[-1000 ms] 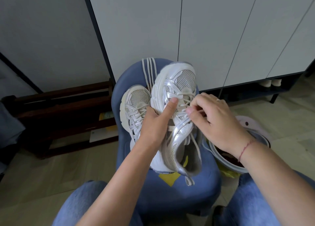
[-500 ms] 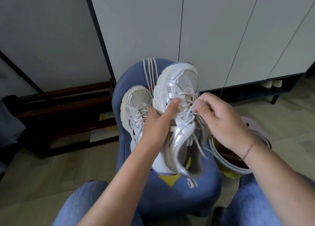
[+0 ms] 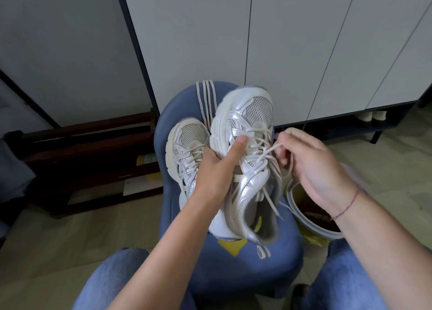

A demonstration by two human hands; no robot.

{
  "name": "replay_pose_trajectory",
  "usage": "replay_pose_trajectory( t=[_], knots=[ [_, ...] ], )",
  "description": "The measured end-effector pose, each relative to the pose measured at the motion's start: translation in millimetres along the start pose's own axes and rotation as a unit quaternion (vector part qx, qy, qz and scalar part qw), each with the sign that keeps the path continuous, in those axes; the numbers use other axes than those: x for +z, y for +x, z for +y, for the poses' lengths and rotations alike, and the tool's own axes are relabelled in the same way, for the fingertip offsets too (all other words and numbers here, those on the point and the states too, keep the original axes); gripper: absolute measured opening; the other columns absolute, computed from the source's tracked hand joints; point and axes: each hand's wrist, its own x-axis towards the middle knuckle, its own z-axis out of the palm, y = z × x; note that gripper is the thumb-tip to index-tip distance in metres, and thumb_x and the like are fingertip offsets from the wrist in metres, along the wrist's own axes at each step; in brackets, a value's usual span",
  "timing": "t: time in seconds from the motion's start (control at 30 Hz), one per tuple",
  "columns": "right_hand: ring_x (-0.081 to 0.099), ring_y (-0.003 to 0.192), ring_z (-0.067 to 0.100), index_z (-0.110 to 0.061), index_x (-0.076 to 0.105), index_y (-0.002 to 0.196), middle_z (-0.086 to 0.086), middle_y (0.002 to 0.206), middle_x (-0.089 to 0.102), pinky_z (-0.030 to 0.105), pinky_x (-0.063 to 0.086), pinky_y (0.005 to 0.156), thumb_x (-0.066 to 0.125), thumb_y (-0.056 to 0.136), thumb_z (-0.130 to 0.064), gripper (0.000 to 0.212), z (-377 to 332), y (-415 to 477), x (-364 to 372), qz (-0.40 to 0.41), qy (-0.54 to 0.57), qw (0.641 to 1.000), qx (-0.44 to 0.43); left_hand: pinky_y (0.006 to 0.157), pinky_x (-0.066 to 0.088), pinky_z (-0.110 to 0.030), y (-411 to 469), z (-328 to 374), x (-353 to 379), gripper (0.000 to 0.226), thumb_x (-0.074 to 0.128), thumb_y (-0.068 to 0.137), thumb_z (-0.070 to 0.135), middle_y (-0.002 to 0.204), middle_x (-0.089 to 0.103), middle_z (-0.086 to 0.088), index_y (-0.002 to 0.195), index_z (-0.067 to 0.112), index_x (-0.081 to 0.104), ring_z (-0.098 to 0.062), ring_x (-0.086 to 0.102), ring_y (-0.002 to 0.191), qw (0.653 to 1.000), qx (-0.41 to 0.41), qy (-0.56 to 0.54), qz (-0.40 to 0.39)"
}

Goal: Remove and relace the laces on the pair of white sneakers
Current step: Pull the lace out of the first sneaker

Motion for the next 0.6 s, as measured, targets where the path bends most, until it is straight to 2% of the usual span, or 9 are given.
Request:
replay_pose_trajectory(
  t=[0.03, 0.1, 0.23, 0.3, 0.37, 0.43, 0.5, 0.53, 0.6],
  knots=[
    [0.043, 0.057, 0.006, -0.016, 0.049, 0.070, -0.006, 0.062, 0.048, 0.019, 0.036, 0.054, 0.049, 0.097, -0.019, 0.027, 2.4, -1.1, -2.9, -0.022, -0.143, 0.989, -0.033, 0.098, 0.051, -0.038, -1.6, 0.3, 0.3, 0.081, 0.071, 0.062, 0.077, 0.107, 0.072, 0.008, 0.118, 0.022, 0.057, -0.011, 0.068, 0.101, 1.000, 0.000, 0.011, 0.006],
    [0.048, 0.062, 0.004, -0.018, 0.051, 0.080, -0.009, 0.067, 0.053, 0.020, 0.038, 0.060, 0.046, 0.097, -0.027, 0.020, 3.1, -4.2, -4.3, -0.051, -0.354, 0.928, -0.108, 0.095, 0.051, -0.033, -2.1, -0.2, 0.5, 0.074, 0.071, 0.069, 0.072, 0.105, 0.069, 0.008, 0.117, 0.019, 0.055, -0.010, 0.066, 0.099, 0.999, -0.001, 0.033, 0.017],
    [0.047, 0.065, 0.012, -0.013, 0.049, 0.077, -0.004, 0.069, 0.051, 0.023, 0.037, 0.062, 0.045, 0.095, -0.044, 0.036, 3.8, -5.4, -0.4, -0.051, -0.470, 0.847, -0.243, 0.089, 0.052, -0.034, -1.2, -1.4, 1.0, 0.077, 0.069, 0.065, 0.076, 0.091, 0.065, 0.009, 0.111, 0.016, 0.057, -0.011, 0.065, 0.088, 0.998, 0.011, 0.052, 0.020],
    [0.046, 0.065, 0.011, -0.013, 0.049, 0.075, -0.005, 0.068, 0.049, 0.030, 0.039, 0.063, 0.046, 0.094, -0.042, 0.034, 7.1, -3.3, -0.1, -0.064, -0.461, 0.850, -0.248, 0.093, 0.052, -0.035, 0.5, -3.2, 0.6, 0.081, 0.070, 0.063, 0.079, 0.097, 0.070, 0.009, 0.115, 0.019, 0.057, -0.008, 0.067, 0.092, 0.999, 0.011, 0.044, 0.015],
    [0.042, 0.062, 0.010, -0.014, 0.048, 0.074, -0.005, 0.065, 0.045, 0.028, 0.038, 0.061, 0.048, 0.093, -0.036, 0.029, 6.1, -3.0, 2.5, -0.082, -0.329, 0.925, -0.172, 0.099, 0.051, -0.041, 1.7, -4.0, 0.1, 0.090, 0.071, 0.059, 0.082, 0.109, 0.073, 0.006, 0.123, 0.021, 0.059, -0.013, 0.069, 0.102, 1.000, 0.008, 0.016, -0.003],
    [0.037, 0.060, 0.010, -0.014, 0.046, 0.071, -0.001, 0.063, 0.039, 0.020, 0.037, 0.057, 0.053, 0.091, -0.027, 0.025, 0.7, -3.4, 4.1, -0.057, -0.046, 0.995, -0.067, 0.101, 0.050, -0.046, 1.6, -1.4, -0.1, 0.095, 0.072, 0.058, 0.083, 0.111, 0.074, 0.001, 0.126, 0.018, 0.060, -0.019, 0.070, 0.104, 1.000, 0.003, -0.010, -0.014],
    [0.037, 0.055, 0.011, -0.011, 0.045, 0.067, 0.001, 0.060, 0.038, 0.015, 0.039, 0.054, 0.051, 0.085, -0.021, 0.021, -4.6, -1.6, 3.0, -0.028, 0.246, 0.968, 0.037, 0.102, 0.050, -0.045, 2.4, -0.9, -0.8, 0.087, 0.070, 0.065, 0.079, 0.109, 0.074, -0.001, 0.125, 0.017, 0.061, -0.019, 0.070, 0.103, 1.000, 0.005, -0.023, -0.020],
    [0.038, 0.053, 0.011, -0.011, 0.044, 0.065, 0.001, 0.058, 0.039, 0.015, 0.040, 0.053, 0.050, 0.084, -0.020, 0.022, -6.8, 0.3, 2.0, -0.018, 0.316, 0.946, 0.071, 0.101, 0.050, -0.044, 1.6, -0.3, -1.0, 0.081, 0.069, 0.069, 0.075, 0.109, 0.074, 0.000, 0.125, 0.017, 0.062, -0.018, 0.070, 0.103, 0.999, 0.008, -0.027, -0.025],
    [0.039, 0.054, 0.012, -0.012, 0.044, 0.065, 0.001, 0.057, 0.041, 0.017, 0.039, 0.054, 0.047, 0.089, -0.017, 0.025, -7.3, 2.9, -0.9, -0.004, 0.280, 0.956, 0.086, 0.100, 0.051, -0.044, 1.3, -1.3, -0.6, 0.083, 0.070, 0.067, 0.076, 0.109, 0.074, 0.002, 0.125, 0.018, 0.061, -0.018, 0.070, 0.103, 1.000, 0.002, -0.020, -0.019]
  ],
)
